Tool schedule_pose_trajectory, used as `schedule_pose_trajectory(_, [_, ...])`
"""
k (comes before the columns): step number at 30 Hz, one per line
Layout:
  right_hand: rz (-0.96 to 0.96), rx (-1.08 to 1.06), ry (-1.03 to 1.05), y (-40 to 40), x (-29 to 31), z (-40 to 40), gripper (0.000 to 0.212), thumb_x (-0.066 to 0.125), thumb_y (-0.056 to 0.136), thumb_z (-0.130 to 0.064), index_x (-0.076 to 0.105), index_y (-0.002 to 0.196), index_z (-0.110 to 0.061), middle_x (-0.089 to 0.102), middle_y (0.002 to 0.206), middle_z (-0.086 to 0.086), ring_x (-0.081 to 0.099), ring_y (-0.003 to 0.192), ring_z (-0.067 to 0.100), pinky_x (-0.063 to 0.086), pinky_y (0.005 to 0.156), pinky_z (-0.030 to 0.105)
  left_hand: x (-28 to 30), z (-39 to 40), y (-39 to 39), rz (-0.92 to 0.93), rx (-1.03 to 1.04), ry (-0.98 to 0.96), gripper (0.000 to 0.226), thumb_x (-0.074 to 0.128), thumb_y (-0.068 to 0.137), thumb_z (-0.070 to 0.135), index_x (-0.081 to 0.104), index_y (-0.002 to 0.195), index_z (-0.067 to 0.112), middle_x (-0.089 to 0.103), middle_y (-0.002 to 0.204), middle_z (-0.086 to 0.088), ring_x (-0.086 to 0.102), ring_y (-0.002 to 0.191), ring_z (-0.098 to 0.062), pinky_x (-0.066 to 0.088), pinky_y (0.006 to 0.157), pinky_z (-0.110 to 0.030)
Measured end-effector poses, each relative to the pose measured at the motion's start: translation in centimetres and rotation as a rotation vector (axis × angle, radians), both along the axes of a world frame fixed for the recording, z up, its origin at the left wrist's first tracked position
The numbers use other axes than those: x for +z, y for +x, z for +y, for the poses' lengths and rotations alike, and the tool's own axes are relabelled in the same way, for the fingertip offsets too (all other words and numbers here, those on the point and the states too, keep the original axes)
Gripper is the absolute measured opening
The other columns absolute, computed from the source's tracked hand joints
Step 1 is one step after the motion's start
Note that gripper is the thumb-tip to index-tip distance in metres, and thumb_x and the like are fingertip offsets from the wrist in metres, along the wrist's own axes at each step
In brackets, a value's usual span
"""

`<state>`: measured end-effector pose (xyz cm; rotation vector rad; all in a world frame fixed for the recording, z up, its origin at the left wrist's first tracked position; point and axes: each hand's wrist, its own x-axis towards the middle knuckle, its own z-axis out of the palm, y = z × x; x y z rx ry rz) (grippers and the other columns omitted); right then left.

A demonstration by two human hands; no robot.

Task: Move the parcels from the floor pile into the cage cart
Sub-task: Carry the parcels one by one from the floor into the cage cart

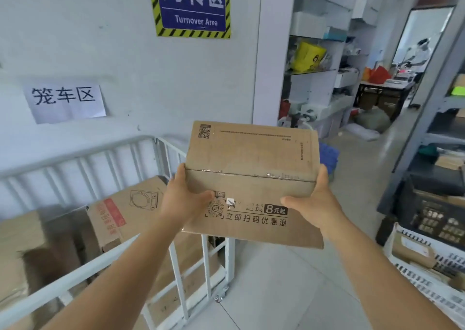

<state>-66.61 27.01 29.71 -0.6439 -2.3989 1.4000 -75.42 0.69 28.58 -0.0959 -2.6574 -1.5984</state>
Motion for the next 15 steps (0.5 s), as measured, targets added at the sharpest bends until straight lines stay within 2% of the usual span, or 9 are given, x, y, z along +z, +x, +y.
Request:
schedule_pose_trajectory(2, [0.019, 0.035, 0.012, -3.2, 0.7, -2.7, 0.093, 0.085, 0.063, -0.027, 0.023, 0.131, -0.04, 0.056, 0.117, -0.007, 0.056, 0.104, 0.02, 0.049, 0.089, 0.043, 0.6, -2.9, -2.2, 0.011, 0.039, 0.006, 0.101, 0.078, 0.051, 0.046, 0.029, 0.139, 0.038, 0.055, 0.121, 0.004, 0.06, 0.104, -0.023, 0.052, 0.09, -0.05])
schedule_pose_trajectory(6, [0.046, 0.112, 0.01, -9.4, 1.4, -7.8, 0.099, 0.086, 0.065, -0.027, 0.02, 0.137, -0.039, 0.054, 0.12, -0.008, 0.055, 0.108, 0.02, 0.048, 0.092, 0.043, 1.2, -8.5, -6.9, 0.047, 0.121, 0.02, 0.099, 0.076, 0.048, 0.048, 0.033, 0.136, 0.034, 0.058, 0.118, 0.0, 0.061, 0.103, -0.025, 0.052, 0.089, -0.049])
schedule_pose_trajectory(9, [0.052, 0.158, 0.002, -13.8, 1.3, -11.6, 0.104, 0.087, 0.061, -0.029, 0.018, 0.137, -0.041, 0.053, 0.122, -0.004, 0.056, 0.109, 0.022, 0.05, 0.093, 0.048, 1.3, -12.5, -9.6, 0.053, 0.175, 0.037, 0.087, 0.081, 0.06, 0.032, 0.037, 0.135, 0.031, 0.056, 0.119, -0.002, 0.059, 0.103, -0.025, 0.052, 0.088, -0.046])
schedule_pose_trajectory(13, [0.039, 0.263, -0.025, -19.4, 0.5, -16.2, 0.1, 0.086, 0.065, -0.025, 0.018, 0.138, -0.038, 0.052, 0.122, -0.002, 0.055, 0.109, 0.023, 0.05, 0.091, 0.047, 0.3, -17.4, -13.0, 0.042, 0.258, 0.031, 0.098, 0.076, 0.05, 0.042, 0.032, 0.137, 0.034, 0.056, 0.118, -0.002, 0.061, 0.102, -0.026, 0.054, 0.086, -0.049])
schedule_pose_trajectory(15, [0.009, 0.306, -0.028, -22.3, -0.2, -18.1, 0.104, 0.085, 0.066, -0.026, 0.015, 0.142, -0.038, 0.052, 0.122, -0.001, 0.055, 0.107, 0.023, 0.05, 0.087, 0.044, -0.5, -19.4, -14.7, 0.029, 0.302, 0.034, 0.099, 0.081, 0.059, 0.036, 0.027, 0.142, 0.034, 0.054, 0.122, -0.001, 0.06, 0.106, -0.027, 0.053, 0.089, -0.05])
